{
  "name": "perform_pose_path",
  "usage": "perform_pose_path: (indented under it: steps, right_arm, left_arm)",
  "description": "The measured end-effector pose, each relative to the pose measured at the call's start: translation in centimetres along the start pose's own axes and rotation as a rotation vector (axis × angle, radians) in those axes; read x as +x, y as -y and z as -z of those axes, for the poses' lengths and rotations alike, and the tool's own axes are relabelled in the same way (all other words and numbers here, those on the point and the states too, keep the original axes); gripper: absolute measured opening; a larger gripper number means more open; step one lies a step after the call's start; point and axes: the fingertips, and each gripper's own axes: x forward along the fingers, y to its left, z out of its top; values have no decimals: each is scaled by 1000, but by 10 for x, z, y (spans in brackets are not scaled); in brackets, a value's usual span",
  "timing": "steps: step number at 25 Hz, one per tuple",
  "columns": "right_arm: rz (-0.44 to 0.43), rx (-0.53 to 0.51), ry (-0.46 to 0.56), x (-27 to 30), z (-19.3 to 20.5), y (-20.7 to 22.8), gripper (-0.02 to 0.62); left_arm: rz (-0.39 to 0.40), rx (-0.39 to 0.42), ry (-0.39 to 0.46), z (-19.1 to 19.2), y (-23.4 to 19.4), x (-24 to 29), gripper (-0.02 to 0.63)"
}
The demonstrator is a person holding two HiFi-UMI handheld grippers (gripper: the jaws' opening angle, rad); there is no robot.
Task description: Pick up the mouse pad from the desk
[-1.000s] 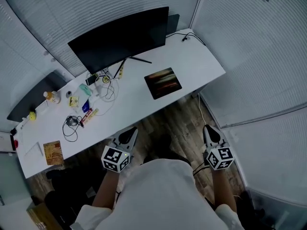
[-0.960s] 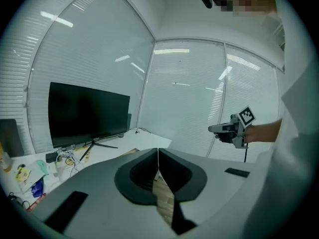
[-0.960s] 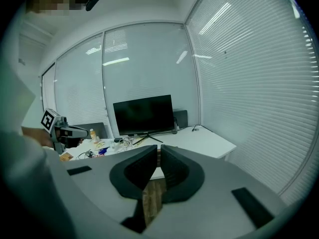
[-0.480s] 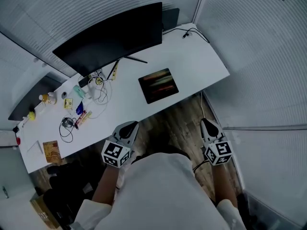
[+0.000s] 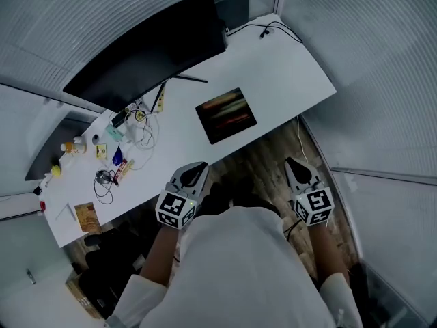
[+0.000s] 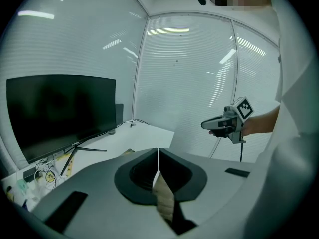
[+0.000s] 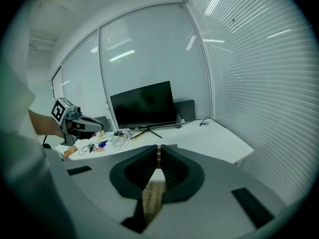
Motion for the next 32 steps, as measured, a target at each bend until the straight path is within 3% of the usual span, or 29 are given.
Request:
perform_pose_path:
  steps: [5, 12, 22, 32]
  right_arm:
    - [26, 10, -28, 6, 6, 10, 40]
    - [104, 46, -68, 14, 13, 22, 40]
    - [203, 151, -104, 41, 15, 18, 40]
    - [275, 252, -143, 57, 31, 8, 40]
  left_arm:
    - [42, 55, -25, -4, -2, 25, 20]
    - [126, 45, -86, 11, -21, 64, 21]
    - [295, 123, -218, 45, -47, 130, 23]
    - [369, 255, -441, 113, -72, 195, 201]
